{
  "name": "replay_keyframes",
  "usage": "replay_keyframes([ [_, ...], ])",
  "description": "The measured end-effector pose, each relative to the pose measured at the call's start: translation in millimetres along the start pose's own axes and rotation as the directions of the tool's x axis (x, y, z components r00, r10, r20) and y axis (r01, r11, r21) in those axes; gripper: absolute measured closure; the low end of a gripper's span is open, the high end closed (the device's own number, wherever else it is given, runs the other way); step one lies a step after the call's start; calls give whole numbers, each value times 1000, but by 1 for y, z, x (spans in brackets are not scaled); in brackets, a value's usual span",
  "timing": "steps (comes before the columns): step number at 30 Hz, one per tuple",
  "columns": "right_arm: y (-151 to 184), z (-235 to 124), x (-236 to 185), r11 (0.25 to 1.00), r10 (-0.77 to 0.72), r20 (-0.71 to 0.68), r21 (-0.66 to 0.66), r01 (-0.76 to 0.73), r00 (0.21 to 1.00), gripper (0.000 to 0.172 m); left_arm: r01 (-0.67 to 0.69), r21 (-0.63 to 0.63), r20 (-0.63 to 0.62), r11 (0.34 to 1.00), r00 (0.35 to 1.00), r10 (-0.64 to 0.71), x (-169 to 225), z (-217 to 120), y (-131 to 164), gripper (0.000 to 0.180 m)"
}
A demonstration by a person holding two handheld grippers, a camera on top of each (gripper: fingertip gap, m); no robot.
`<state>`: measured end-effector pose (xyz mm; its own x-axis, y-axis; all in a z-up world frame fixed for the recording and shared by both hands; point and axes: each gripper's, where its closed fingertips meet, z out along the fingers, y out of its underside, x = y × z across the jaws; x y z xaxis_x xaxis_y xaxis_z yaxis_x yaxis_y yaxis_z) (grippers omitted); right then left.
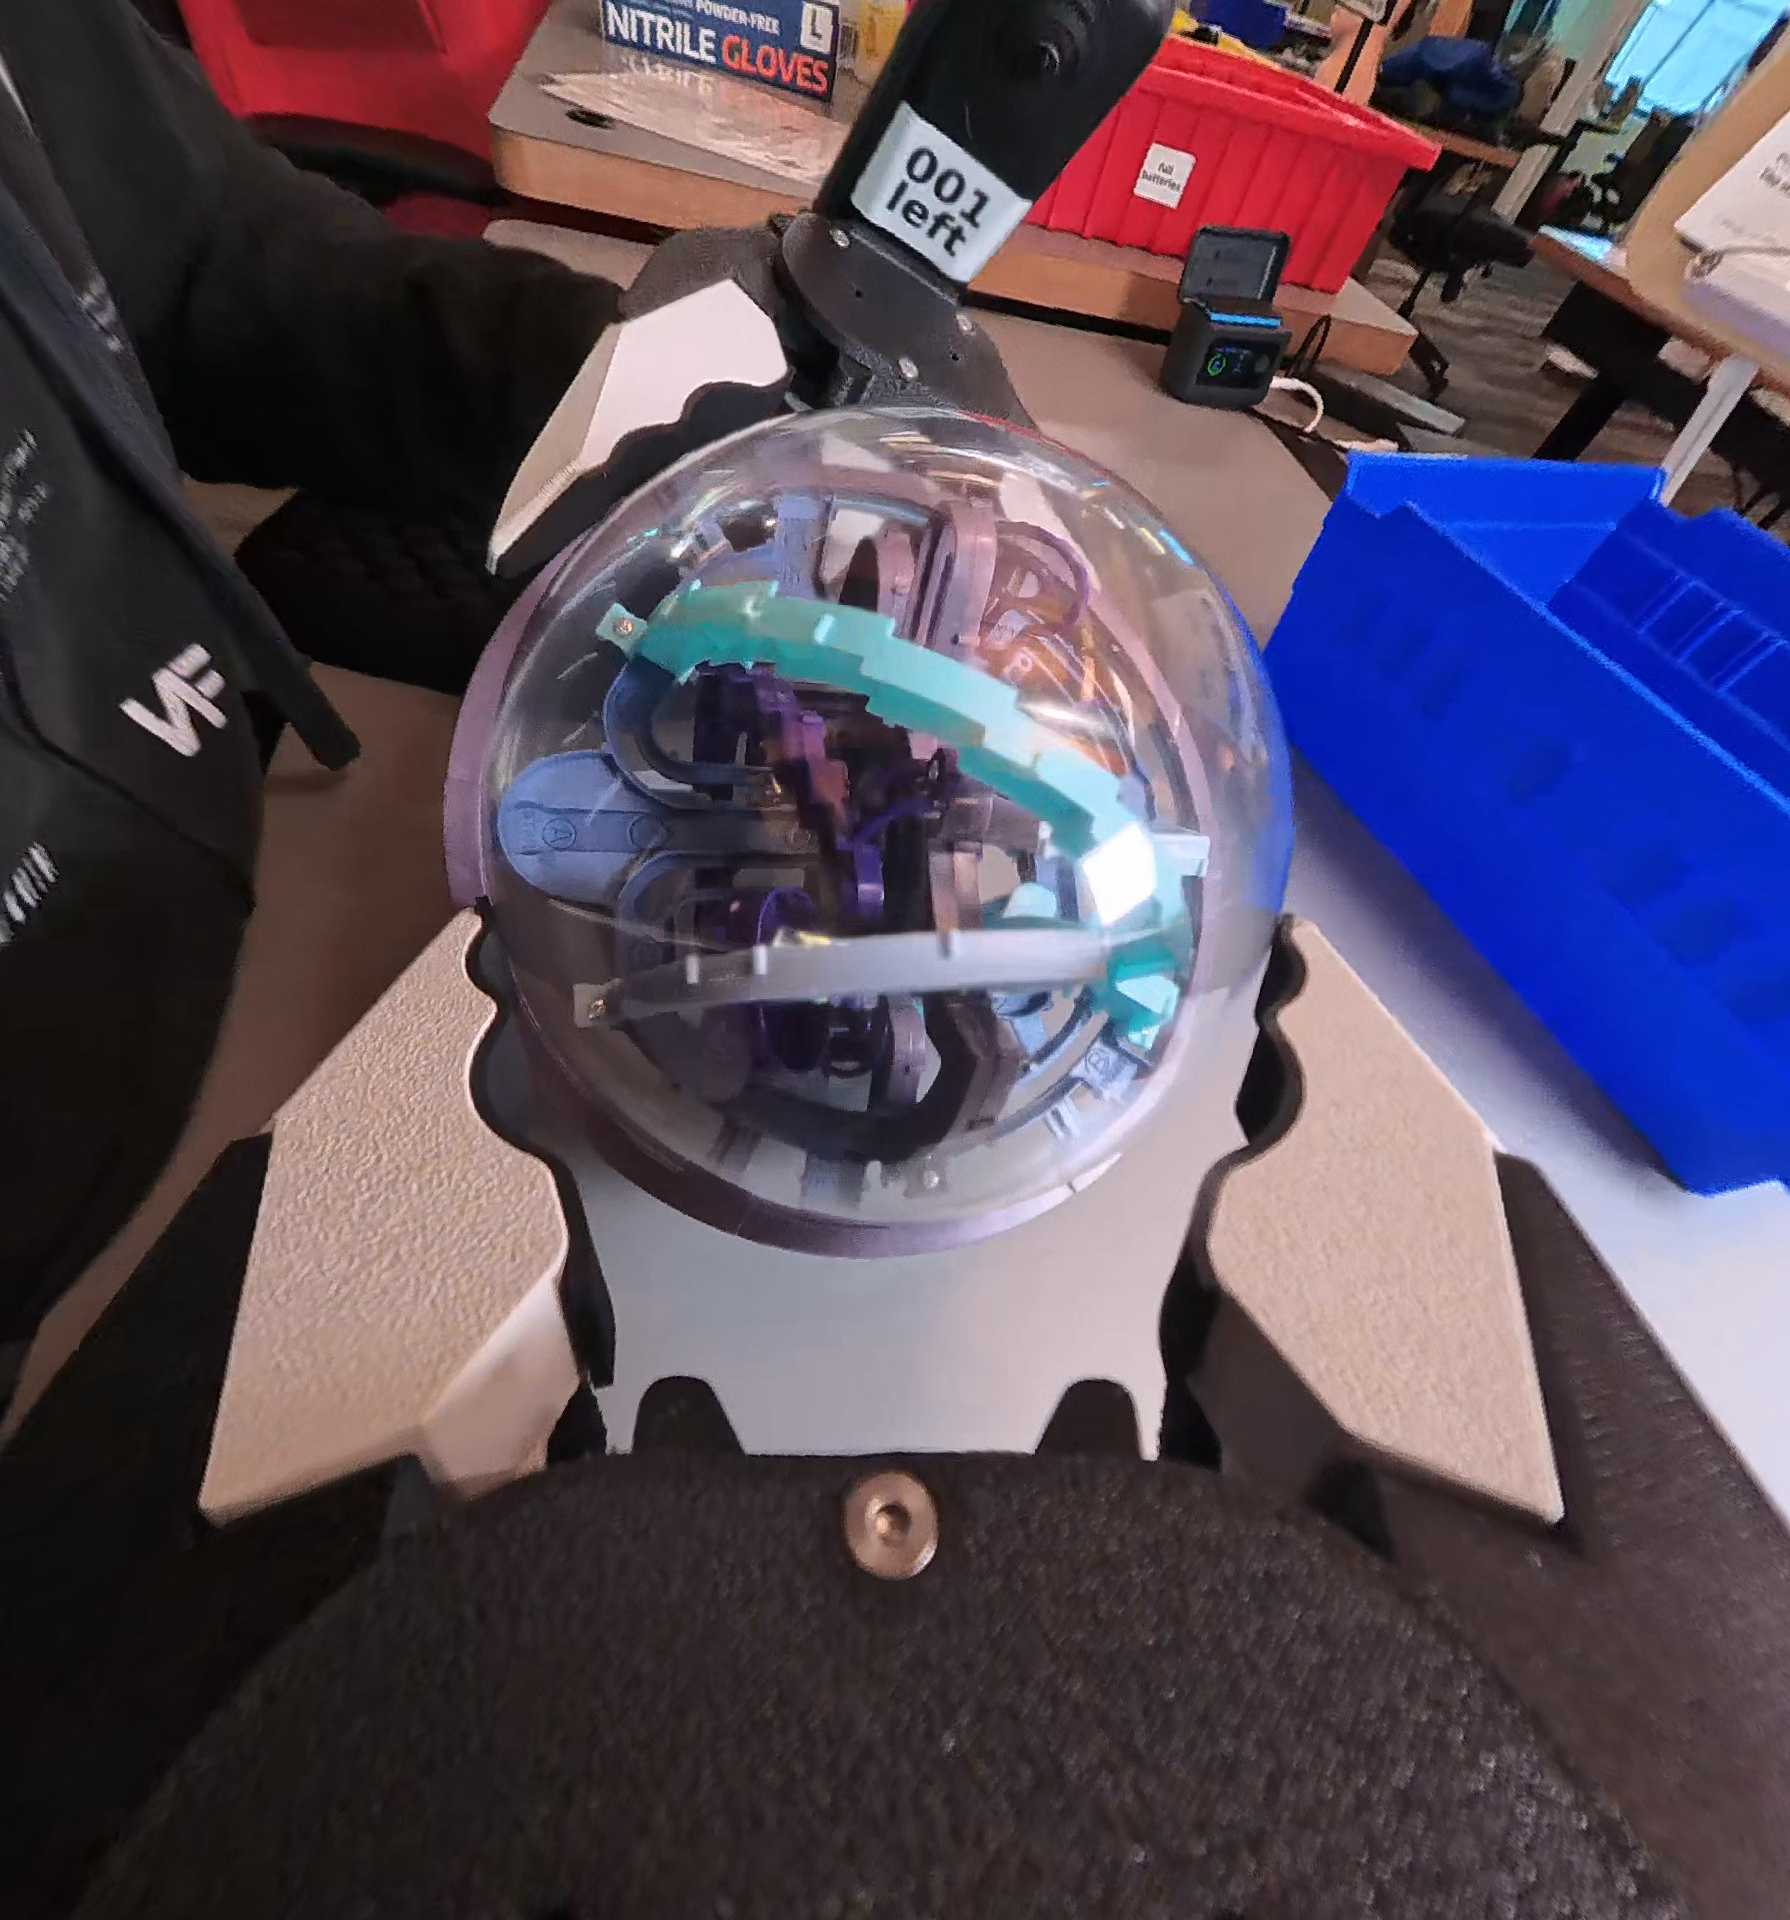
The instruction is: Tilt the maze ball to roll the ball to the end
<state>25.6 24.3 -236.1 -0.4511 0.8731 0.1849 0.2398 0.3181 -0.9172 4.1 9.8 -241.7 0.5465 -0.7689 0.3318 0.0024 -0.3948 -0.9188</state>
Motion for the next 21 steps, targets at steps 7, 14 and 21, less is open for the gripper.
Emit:
replay_keyframes([
  [7, 1, -15, 5, 975, 211, -96, -43, -216, 973, 34, 121, -34, 39, 992, 992, -120, -10, 0, 10, 26],
  [14, 0, -7, 13, 958, 245, -220, -97, -271, 944, 32, 223, -36, 73, 974, 973, -220, -13, 11, 12, 27],
  [21, -1, -9, 18, 954, 218, -152, -174, -243, 964, 31, 312, -35, 80, 949, 948, -309, -13, 17, 18, 27],
])
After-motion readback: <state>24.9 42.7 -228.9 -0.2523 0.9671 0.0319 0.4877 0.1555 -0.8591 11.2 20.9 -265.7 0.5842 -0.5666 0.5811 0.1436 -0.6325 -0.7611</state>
